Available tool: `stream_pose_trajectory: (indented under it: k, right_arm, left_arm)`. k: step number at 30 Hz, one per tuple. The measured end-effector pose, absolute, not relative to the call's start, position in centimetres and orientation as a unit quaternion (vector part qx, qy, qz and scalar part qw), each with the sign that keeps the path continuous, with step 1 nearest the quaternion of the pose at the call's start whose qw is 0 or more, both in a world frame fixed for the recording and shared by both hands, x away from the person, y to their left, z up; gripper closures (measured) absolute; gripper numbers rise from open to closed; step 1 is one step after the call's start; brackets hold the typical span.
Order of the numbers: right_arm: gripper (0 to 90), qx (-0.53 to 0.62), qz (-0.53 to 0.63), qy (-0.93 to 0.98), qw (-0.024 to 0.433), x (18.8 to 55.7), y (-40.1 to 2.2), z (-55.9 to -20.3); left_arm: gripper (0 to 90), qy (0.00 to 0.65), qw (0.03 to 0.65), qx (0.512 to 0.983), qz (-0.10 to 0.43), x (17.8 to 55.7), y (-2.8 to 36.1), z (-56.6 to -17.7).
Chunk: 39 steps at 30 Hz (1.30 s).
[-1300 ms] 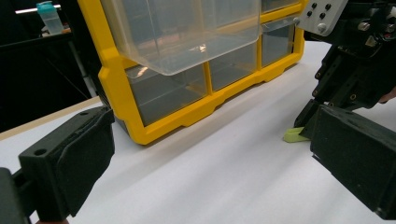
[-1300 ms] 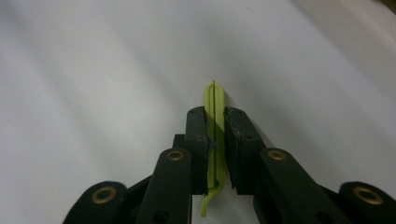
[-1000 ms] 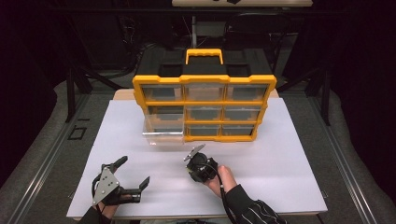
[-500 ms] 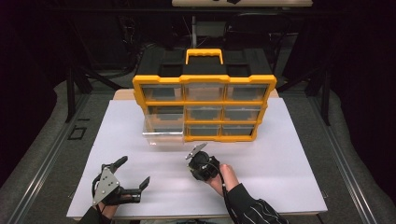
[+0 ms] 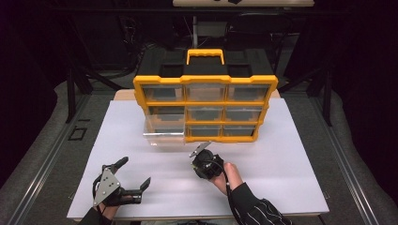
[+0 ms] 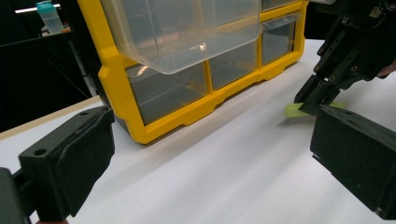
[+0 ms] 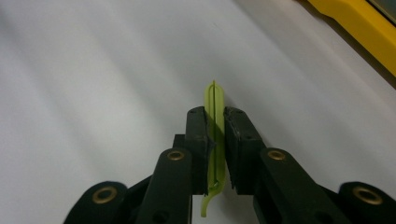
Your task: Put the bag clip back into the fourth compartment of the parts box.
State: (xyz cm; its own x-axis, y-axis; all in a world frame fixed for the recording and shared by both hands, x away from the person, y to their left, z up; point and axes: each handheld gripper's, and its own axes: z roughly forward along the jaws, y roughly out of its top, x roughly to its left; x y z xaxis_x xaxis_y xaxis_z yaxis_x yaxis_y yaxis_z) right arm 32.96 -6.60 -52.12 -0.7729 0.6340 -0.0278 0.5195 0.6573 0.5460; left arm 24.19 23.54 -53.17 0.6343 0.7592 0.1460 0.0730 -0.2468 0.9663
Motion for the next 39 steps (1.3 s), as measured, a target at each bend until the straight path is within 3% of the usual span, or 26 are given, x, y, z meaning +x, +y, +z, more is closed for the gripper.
stream_pose_trajectory:
  k: [39]
  right_arm:
    - [80.4, 0.330, 0.281, 0.893, 0.124, 33.6, -8.7, -50.4]
  left_arm:
    - [0.0, 0.289, 0.541, 0.723, 0.318, 24.2, 23.5, -53.2]
